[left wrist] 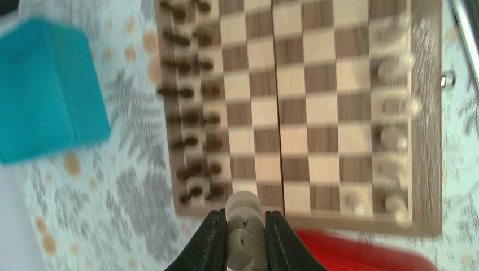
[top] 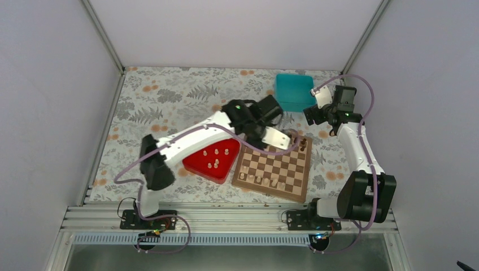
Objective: Set up the chess pieces on the board
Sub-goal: Place the chess piece on the chessboard.
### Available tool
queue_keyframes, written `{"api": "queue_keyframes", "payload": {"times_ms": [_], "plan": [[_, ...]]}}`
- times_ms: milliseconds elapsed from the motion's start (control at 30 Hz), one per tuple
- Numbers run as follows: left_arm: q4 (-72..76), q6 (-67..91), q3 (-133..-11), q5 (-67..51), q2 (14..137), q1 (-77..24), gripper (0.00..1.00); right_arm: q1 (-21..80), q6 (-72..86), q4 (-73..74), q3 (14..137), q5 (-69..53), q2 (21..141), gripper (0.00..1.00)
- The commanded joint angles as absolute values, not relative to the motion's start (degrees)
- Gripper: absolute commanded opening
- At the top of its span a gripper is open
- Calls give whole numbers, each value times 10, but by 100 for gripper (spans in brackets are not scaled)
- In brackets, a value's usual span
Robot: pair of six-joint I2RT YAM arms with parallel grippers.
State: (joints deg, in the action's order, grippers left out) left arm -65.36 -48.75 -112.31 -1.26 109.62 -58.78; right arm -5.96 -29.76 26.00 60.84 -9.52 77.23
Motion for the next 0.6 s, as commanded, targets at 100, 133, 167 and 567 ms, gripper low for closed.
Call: {"api": "queue_keyframes", "payload": {"times_ms": [100,133,167,567], "plan": [[-726,-508,-1321,-53,1261,-679,13,-78,-272,262,634,-70,781,100],[-734,-511,-1345,-56,1283,-690,13,-80,-270,262,635,-67,784,100],[-744,-514,-1374,-59,1304,-700,13,-83,-269,262,635,-62,786,100],[-762,-527,-1419,-97,1379,-761,13,-107,-266,263,640,-63,789,100]]}}
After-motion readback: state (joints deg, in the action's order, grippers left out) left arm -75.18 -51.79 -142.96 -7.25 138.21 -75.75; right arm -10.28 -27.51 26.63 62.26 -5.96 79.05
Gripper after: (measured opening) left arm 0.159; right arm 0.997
